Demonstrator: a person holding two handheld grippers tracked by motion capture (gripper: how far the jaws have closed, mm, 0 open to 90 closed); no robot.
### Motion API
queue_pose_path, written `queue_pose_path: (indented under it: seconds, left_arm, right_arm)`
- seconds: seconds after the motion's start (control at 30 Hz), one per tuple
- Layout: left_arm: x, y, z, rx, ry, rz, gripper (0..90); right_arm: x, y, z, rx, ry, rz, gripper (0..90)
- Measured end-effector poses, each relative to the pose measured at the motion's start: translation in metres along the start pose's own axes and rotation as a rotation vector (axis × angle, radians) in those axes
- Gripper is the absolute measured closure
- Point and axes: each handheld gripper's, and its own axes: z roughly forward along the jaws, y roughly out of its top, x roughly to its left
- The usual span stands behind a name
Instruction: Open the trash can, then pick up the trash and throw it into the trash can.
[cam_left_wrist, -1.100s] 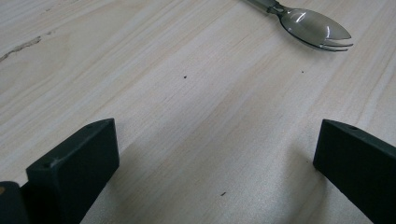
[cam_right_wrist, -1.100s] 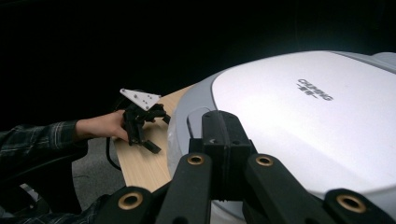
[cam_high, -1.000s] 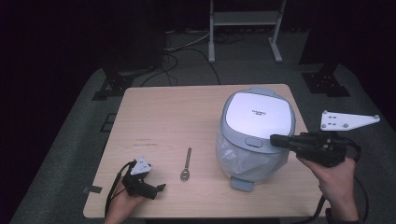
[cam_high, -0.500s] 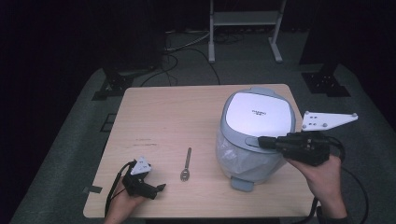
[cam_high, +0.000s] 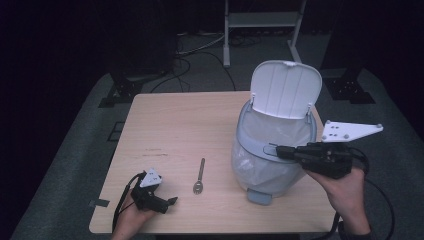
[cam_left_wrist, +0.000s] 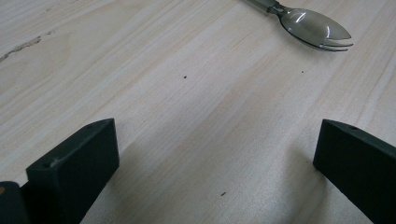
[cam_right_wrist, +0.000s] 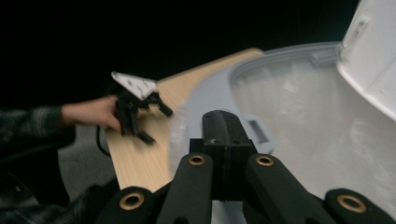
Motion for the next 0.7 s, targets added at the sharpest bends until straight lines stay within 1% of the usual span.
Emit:
queue_pose_path:
  seconds: [0.07, 0.23, 0.4, 0.43, 0.47, 0.63, 0.67, 0.7]
  left_arm:
    - [0.000, 0.000, 0.000, 0.000, 0.000, 0.000, 0.0]
    - [0.000, 0.000, 0.000, 0.000, 0.000, 0.000, 0.0]
    - [0.000, 0.000, 0.000, 0.001, 0.000, 0.000, 0.0]
    - [0.000, 0.000, 0.000, 0.001, 0.000, 0.000, 0.0]
    - [0.000, 0.000, 0.000, 0.002, 0.000, 0.000, 0.0]
    - [0.000, 0.001, 0.000, 0.002, 0.000, 0.000, 0.0]
    - [0.000, 0.001, 0.000, 0.002, 0.000, 0.000, 0.0]
    - [0.000, 0.001, 0.000, 0.002, 0.000, 0.000, 0.0]
  right_arm:
    - [0.000, 0.000, -0.003, 0.004, -0.013, -0.002, 90.0]
    - [-0.002, 0.000, -0.013, -0.020, -0.025, 0.001, 90.0]
    - [-0.004, -0.003, -0.029, -0.047, -0.061, 0.012, 90.0]
    - [-0.004, -0.003, -0.029, -0.047, -0.061, 0.012, 90.0]
    - [-0.006, -0.005, -0.035, -0.053, -0.075, 0.016, 90.0]
    - [-0.010, -0.011, -0.048, -0.061, -0.107, 0.031, 90.0]
    - [-0.010, -0.011, -0.048, -0.061, -0.107, 0.031, 90.0]
    - [-0.011, -0.014, -0.053, -0.059, -0.126, 0.036, 90.0]
